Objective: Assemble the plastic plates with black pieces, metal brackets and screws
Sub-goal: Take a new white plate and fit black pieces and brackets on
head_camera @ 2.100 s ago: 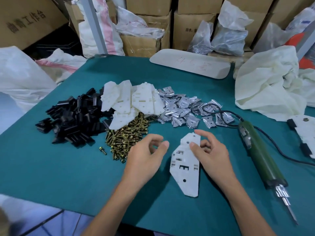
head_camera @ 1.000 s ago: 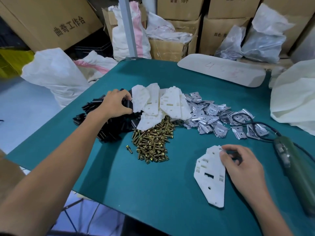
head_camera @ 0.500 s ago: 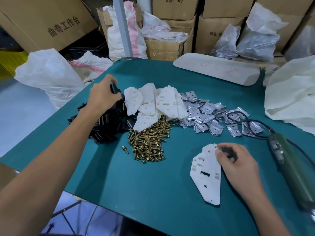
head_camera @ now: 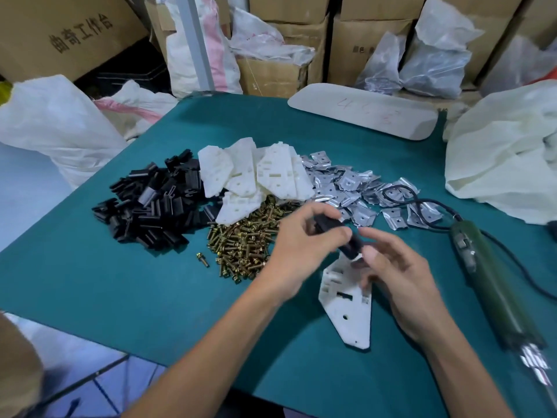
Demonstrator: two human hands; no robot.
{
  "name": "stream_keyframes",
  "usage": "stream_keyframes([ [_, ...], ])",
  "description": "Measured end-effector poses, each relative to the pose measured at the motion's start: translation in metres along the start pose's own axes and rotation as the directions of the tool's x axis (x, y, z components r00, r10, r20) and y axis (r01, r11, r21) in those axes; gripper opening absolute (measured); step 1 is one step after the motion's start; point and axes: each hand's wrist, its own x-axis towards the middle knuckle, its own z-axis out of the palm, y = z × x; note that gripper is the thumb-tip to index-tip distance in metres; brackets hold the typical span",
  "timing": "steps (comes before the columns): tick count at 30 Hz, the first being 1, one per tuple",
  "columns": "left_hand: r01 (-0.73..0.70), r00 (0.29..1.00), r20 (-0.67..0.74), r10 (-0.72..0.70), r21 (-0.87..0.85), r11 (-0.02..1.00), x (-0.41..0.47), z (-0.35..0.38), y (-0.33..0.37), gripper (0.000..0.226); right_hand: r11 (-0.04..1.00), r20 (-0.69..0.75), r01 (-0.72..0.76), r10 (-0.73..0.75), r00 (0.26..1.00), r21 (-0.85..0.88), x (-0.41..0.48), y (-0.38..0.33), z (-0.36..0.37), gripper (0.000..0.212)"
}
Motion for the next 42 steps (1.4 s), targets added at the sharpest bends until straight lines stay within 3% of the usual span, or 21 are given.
stream_keyframes([
  [3, 0.094, 0.992, 0.094, -0.084, -0.113, 0.989, -0.002, 0.020, -0.016, 0.016, 0.997, -0.002, -0.032, 0.032, 0.999, 0.074, 0.000, -0.001, -0.002, 0.028],
  [5, 0.023, 0.995, 0.096, -0.028, 0.056, 0.998, 0.006, 0.017, -0.020, 0.008, 0.991, -0.092, -0.072, 0.082, 0.992, 0.109, 0.003, 0.000, -0.004, 0.023],
  [6, -0.055, 0.996, 0.087, 0.033, 0.259, 0.964, 0.012, 0.013, -0.023, 0.014, 0.989, -0.140, -0.095, 0.110, 0.984, 0.113, 0.005, 0.002, -0.006, 0.021],
  [7, -0.137, 0.990, 0.097, 0.101, 0.502, 0.854, 0.017, 0.008, -0.027, 0.024, 0.986, -0.181, -0.115, 0.135, 0.974, 0.118, 0.008, 0.003, -0.008, 0.021],
  [9, -0.243, 0.967, 0.165, 0.196, 0.830, 0.502, 0.027, 0.000, -0.037, 0.044, 0.985, -0.242, -0.124, 0.150, 0.958, 0.122, 0.010, 0.003, -0.012, 0.025],
  [10, -0.249, 0.962, 0.185, 0.199, 0.894, 0.373, 0.031, -0.004, -0.042, 0.049, 0.987, -0.267, -0.118, 0.143, 0.953, 0.106, 0.011, 0.003, -0.014, 0.028],
  [12, -0.232, 0.963, 0.190, 0.190, 0.946, 0.227, 0.033, -0.007, -0.051, 0.049, 0.992, -0.309, -0.113, 0.123, 0.943, 0.051, 0.011, 0.004, -0.017, 0.030],
  [14, -0.212, 0.956, 0.154, 0.250, 0.951, 0.227, 0.029, -0.006, -0.055, 0.044, 0.991, -0.345, -0.134, 0.135, 0.929, 0.027, 0.012, 0.006, -0.019, 0.028],
  [17, -0.236, 0.888, 0.052, 0.456, 0.904, 0.357, 0.014, 0.004, -0.051, 0.028, 0.986, -0.382, -0.165, 0.154, 0.911, 0.005, 0.013, 0.008, -0.019, 0.030],
  [19, -0.204, 0.916, 0.052, 0.398, 0.914, 0.350, 0.004, 0.013, -0.049, 0.040, 0.990, -0.380, -0.142, 0.124, 0.917, -0.021, 0.013, 0.009, -0.019, 0.027],
  [21, -0.125, 0.970, 0.064, 0.233, 0.959, 0.255, -0.005, 0.020, -0.048, 0.062, 0.993, -0.377, -0.112, 0.094, 0.921, -0.026, 0.012, 0.009, -0.019, 0.022],
  [23, -0.103, 0.985, 0.073, 0.154, 0.976, 0.194, -0.007, 0.022, -0.047, 0.068, 0.996, -0.377, -0.093, 0.086, 0.922, -0.001, 0.012, 0.009, -0.019, 0.020],
  [25, -0.142, 0.983, 0.103, 0.154, 0.952, 0.270, -0.004, 0.023, -0.047, 0.053, 0.995, -0.370, -0.077, 0.095, 0.924, 0.063, 0.012, 0.009, -0.019, 0.019],
  [29, -0.042, 0.999, 0.025, 0.033, 0.655, 0.754, 0.001, 0.025, -0.047, 0.027, 0.987, -0.342, -0.060, 0.109, 0.933, 0.151, 0.011, 0.004, -0.017, 0.020],
  [31, -0.043, 0.998, -0.025, 0.064, 0.496, 0.867, 0.002, 0.024, -0.051, 0.019, 0.990, -0.350, -0.062, 0.102, 0.931, 0.125, 0.011, 0.002, -0.017, 0.025],
  [34, -0.049, 0.997, -0.037, 0.063, 0.304, 0.951, 0.003, 0.026, -0.053, 0.019, 0.988, -0.377, -0.093, 0.133, 0.917, 0.121, 0.011, 0.001, -0.018, 0.033],
  [36, -0.082, 0.995, -0.032, 0.092, 0.224, 0.971, 0.002, 0.027, -0.052, 0.018, 0.981, -0.340, -0.121, 0.167, 0.925, 0.152, 0.011, -0.001, -0.016, 0.026],
  [39, -0.110, 0.994, 0.020, 0.108, 0.189, 0.976, -0.001, 0.026, -0.052, 0.018, 0.969, -0.226, -0.139, 0.185, 0.956, 0.204, 0.010, -0.002, -0.015, 0.011],
  [42, -0.091, 0.995, 0.063, 0.080, 0.195, 0.977, -0.003, 0.026, -0.052, 0.019, 0.961, -0.176, -0.167, 0.208, 0.962, 0.222, 0.009, -0.001, -0.016, 0.023],
])
